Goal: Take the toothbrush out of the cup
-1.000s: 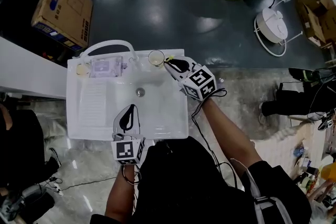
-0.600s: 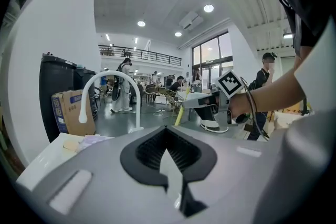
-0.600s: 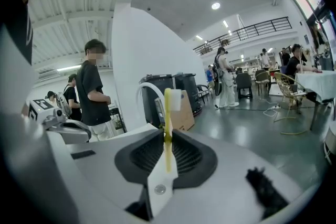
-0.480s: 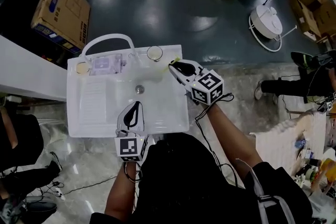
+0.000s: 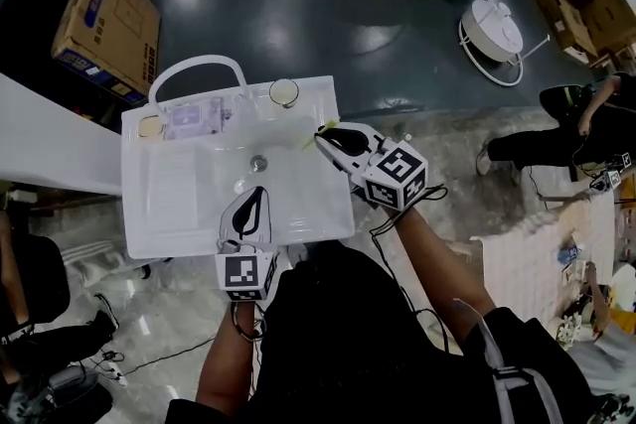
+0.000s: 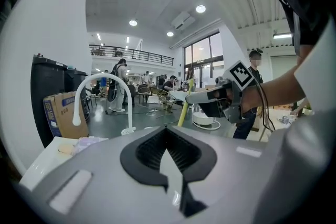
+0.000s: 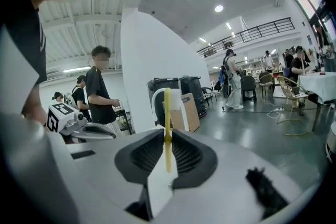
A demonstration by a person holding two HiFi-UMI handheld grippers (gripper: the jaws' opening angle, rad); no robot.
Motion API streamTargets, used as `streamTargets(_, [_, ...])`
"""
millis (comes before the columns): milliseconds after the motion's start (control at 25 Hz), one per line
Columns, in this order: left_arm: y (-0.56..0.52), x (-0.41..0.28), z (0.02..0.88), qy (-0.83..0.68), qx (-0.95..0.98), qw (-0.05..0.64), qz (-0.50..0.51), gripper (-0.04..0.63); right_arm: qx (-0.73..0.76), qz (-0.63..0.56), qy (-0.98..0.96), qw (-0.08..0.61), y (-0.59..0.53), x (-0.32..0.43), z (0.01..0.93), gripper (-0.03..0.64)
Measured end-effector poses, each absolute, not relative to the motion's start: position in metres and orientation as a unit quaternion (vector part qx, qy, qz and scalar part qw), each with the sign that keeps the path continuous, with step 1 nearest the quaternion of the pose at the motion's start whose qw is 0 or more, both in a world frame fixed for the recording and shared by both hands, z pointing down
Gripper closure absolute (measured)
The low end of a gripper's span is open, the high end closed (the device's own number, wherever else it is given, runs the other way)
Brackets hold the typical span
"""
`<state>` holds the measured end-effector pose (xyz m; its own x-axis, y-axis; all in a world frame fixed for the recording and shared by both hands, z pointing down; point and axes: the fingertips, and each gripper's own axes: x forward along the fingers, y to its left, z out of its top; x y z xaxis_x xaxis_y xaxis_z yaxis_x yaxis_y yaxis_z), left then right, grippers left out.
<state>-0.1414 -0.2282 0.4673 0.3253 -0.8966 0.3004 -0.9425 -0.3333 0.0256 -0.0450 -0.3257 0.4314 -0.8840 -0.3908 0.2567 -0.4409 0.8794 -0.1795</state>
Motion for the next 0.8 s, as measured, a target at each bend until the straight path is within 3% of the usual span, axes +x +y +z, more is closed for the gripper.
streamTargets(800, [-0.218, -0.130, 0.457, -0.559, 0.817, 0.087, 0.115, 0.586, 0.181, 0.134, -0.968, 0.110, -0.259, -0.030, 0.426, 0.561])
